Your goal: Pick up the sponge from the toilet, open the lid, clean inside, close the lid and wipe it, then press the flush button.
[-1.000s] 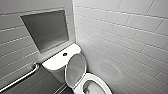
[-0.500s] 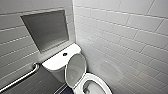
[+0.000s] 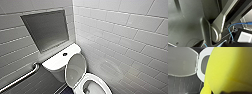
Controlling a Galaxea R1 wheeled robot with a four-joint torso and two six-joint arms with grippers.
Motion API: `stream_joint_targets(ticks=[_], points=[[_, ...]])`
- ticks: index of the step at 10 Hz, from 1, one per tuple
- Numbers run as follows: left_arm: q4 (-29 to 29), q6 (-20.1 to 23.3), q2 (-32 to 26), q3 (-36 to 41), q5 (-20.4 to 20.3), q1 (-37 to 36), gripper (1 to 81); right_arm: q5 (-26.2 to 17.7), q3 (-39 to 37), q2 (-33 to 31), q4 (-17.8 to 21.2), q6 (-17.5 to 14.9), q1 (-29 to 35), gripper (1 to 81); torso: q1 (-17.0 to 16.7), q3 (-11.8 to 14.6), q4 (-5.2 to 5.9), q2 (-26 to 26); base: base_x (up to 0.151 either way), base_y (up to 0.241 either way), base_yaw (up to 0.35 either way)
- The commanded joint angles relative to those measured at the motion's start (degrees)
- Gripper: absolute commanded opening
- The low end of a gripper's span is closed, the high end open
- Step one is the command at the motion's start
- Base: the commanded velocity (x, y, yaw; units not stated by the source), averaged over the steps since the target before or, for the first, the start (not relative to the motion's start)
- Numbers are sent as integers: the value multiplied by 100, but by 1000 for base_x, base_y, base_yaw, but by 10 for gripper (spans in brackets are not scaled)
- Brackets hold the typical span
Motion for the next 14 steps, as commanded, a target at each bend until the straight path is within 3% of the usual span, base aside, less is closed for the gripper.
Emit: stream_joint_targets(ticks=[1, 4, 5, 6, 7, 8, 10, 12, 14], points=[[-103, 44, 11, -115, 453, -64, 811, -615, -172, -164, -76, 153, 747, 10, 0, 0, 0, 0, 0, 0, 0], [-85, 17, 178, -344, 533, -205, 811, -685, -235, -138, -49, 170, 553, 10, 0, 0, 0, 0, 0, 0, 0], [-111, 17, 187, -362, 542, -214, 811, -967, -305, -191, 56, 223, 527, 10, 0, 0, 0, 0, 0, 0, 0], [-111, 17, 204, -371, 542, -223, 811, -1037, -217, -235, 759, 74, 465, 10, 0, 0, 0, 0, 0, 0, 0], [-120, 17, 204, -370, 542, -223, 811, -1036, -260, -235, 1491, -736, 534, 10, 0, 0, 0, 0, 0, 0, 0], [-120, 17, 204, -371, 550, -223, 811, -1149, -356, -156, 1865, -998, 755, 10, 0, 0, 0, 0, 0, 0, 0], [-111, 17, 196, -371, 542, -214, 811, -1248, -674, 126, 1867, -1078, 1053, 10, 0, 0, 0, 0, 0, 0, 0], [-120, 0, 195, -371, 533, -223, 811, -1230, -815, 345, 1621, -1069, 1405, 10, 0, 0, 0, 0, 0, 0, 0], [-120, 0, 204, -362, 480, -231, 811, -1318, -1315, 908, 1498, -1025, 1836, 10, 0, 0, 0, 0, 0, 0, 0]])
